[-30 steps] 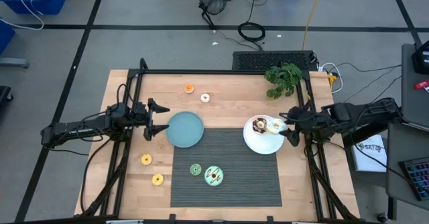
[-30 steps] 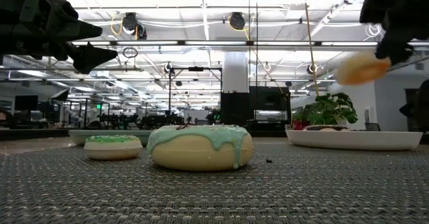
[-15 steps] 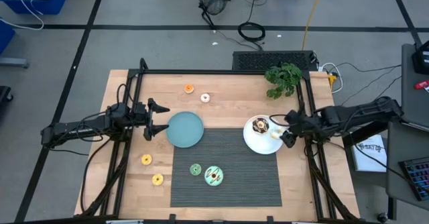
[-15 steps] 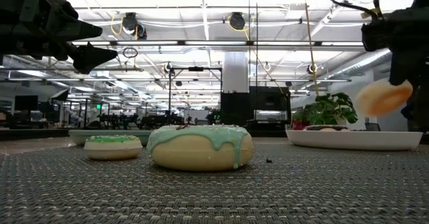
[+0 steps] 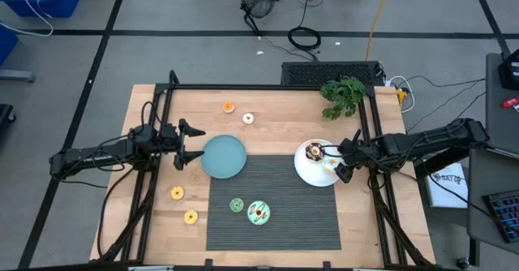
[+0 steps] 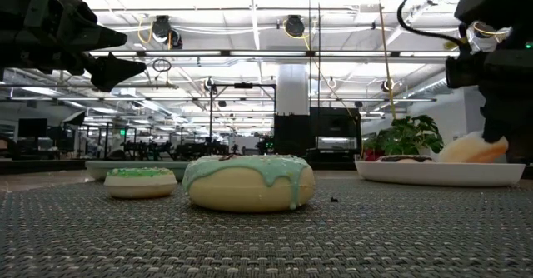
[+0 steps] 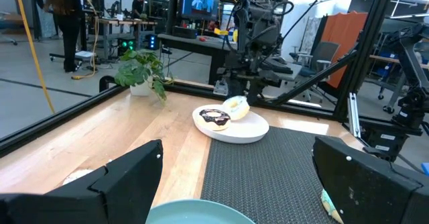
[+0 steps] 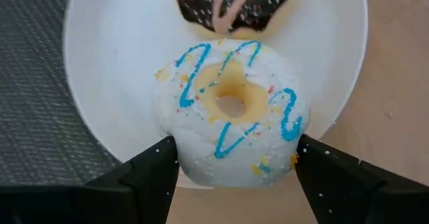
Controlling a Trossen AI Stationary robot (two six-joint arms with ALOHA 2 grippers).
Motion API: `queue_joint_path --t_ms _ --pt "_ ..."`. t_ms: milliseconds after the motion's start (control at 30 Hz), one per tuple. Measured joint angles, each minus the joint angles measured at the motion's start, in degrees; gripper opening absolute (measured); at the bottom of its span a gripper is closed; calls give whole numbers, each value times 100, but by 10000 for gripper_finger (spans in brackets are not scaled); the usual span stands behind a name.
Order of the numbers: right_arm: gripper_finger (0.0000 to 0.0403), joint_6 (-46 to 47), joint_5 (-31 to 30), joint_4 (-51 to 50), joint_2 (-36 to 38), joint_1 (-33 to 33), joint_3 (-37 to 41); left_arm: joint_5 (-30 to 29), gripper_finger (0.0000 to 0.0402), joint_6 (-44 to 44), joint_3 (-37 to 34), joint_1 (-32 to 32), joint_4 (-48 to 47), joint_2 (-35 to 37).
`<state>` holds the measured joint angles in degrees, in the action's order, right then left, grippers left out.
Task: Pick & Place donuts
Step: Put the large white donut on the white plate
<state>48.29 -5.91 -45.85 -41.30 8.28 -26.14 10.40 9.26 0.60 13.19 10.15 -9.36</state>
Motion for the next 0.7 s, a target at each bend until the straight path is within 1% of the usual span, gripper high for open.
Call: queue_joint_path --t_ms 100,233,333,467,700 --pt "267 -114 0 127 2 -5 213 0 379 0 2 0 0 2" --pt "267 -39 4 203 7 -5 374 0 379 -1 2 1 -2 0" --pt "267 207 80 255 4 -7 390 2 379 0 0 0 -2 2" --pt "267 311 311 667 4 -8 390 1 379 -1 1 2 -2 0" --pt "267 289 317 930 4 -8 390 0 379 0 1 0 -2 2"
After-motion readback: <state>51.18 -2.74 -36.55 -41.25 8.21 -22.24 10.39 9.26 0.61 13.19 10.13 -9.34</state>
